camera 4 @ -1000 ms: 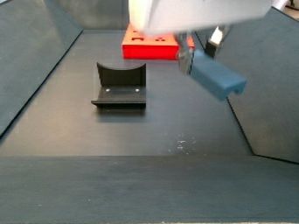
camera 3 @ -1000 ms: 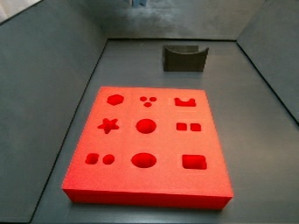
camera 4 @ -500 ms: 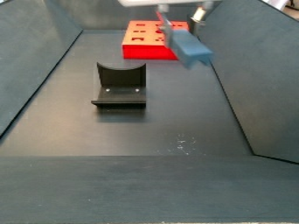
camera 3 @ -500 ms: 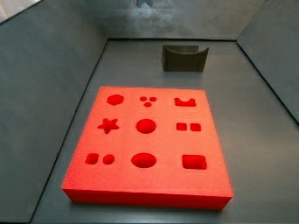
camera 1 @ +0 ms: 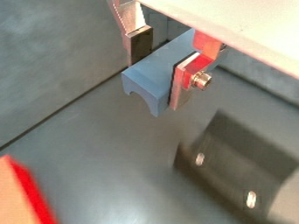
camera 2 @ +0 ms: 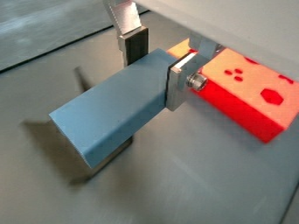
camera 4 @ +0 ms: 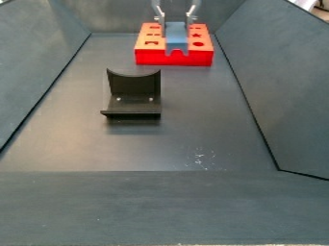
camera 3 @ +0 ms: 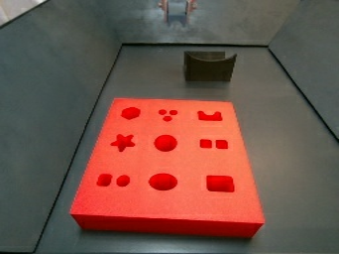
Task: Pick up the arch object. Move up. Place the arch object on the fixture. Regrasp the arch object. Rotate the arch object. Move to above the board. Insert the arch object.
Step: Place the arch object on the fixture.
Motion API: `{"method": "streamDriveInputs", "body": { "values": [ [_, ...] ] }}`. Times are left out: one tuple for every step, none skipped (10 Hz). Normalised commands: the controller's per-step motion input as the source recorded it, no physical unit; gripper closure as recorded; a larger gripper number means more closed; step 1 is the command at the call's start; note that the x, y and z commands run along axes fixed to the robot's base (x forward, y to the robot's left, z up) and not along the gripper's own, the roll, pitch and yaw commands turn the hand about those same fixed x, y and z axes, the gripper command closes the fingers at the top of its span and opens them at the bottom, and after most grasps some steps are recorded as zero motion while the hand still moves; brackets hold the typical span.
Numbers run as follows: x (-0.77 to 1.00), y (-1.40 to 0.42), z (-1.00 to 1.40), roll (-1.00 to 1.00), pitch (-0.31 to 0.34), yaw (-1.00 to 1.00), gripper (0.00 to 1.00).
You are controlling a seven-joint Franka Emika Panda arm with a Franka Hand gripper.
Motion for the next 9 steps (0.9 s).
{"method": "streamDriveInputs", "body": {
  "values": [
    [0.34, -0.41, -0.1, 0.07, 0.053, -0.08, 1.0],
    [0.22, -0.18, -0.07, 0.08, 0.059, -0.03, 1.0],
    [1.0, 0.75, 0.4, -1.0, -0.118, 0.02, 1.0],
    [1.0, 0.81, 0.43, -1.0, -0.111, 0.02, 1.0],
    [0.93, 0.76, 0.34, -1.0, -0.082, 0.01, 1.0],
    [0.74, 0.52, 0.17, -1.0, -0.049, 0.0, 1.0],
    [0.63, 0.33, 0.09, -1.0, -0.028, 0.0, 1.0],
    [0.49, 0.12, 0.05, -1.0, 0.001, -0.01, 1.0],
    [0.41, 0.09, 0.04, -1.0, 0.013, -0.01, 1.0]
  ]
}}
